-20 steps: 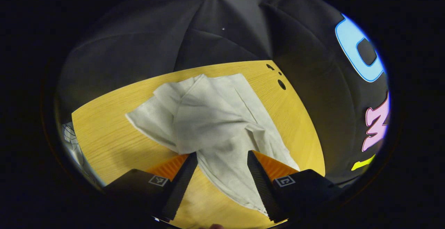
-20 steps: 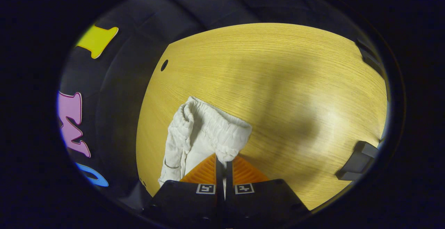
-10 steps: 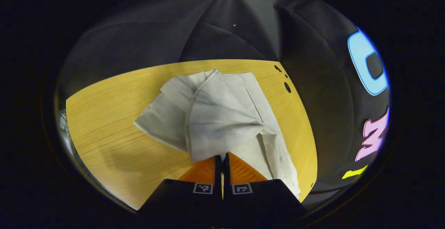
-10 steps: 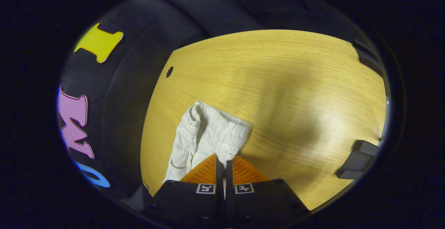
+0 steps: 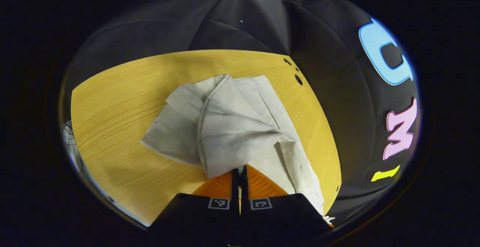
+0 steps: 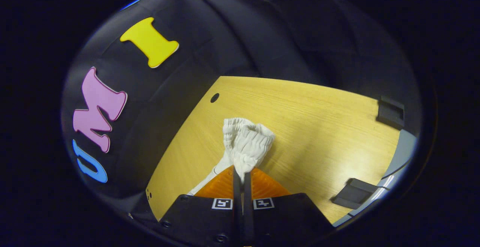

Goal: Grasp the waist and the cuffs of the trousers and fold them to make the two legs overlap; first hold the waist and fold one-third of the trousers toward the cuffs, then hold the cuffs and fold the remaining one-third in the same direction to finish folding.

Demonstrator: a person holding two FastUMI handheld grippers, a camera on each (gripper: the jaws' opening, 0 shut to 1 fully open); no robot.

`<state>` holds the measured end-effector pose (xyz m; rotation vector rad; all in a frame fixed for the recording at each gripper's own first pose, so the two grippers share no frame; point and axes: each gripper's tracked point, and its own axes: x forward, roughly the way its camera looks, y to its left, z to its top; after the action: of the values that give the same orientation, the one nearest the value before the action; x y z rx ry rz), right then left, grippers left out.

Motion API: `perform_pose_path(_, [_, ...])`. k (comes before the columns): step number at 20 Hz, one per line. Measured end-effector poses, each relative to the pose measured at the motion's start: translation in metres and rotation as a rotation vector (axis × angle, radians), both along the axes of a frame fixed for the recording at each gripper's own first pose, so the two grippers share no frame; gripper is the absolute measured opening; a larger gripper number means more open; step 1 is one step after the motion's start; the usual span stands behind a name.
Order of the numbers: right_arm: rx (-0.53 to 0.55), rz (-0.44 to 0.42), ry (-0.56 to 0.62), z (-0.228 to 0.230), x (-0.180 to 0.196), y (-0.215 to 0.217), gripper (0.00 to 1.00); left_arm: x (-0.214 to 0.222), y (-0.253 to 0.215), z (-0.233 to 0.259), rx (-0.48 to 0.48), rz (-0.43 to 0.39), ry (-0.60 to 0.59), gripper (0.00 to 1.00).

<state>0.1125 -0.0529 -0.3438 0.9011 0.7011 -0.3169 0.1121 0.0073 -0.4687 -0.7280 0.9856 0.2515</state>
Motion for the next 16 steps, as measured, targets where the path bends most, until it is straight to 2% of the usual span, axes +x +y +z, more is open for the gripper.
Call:
perform_pose_path(4, [-0.113, 0.137, -0.097, 0.044, 0.014, 0.029, 0.05, 0.001, -0.001, 0.000, -0.016, -0.014, 0.004, 0.06])
perform_pose_path(9, [-0.211, 0.316, -0.202, 0.102, 0.025, 0.095, 0.05, 0.002, 0.001, 0.001, -0.052, -0.016, -0.004, 0.06])
perform_pose_path(16, [-0.262, 0.560, -0.277, 0.126, 0.031, 0.218, 0.05, 0.005, 0.001, 0.000, -0.099, -0.039, -0.001, 0.07])
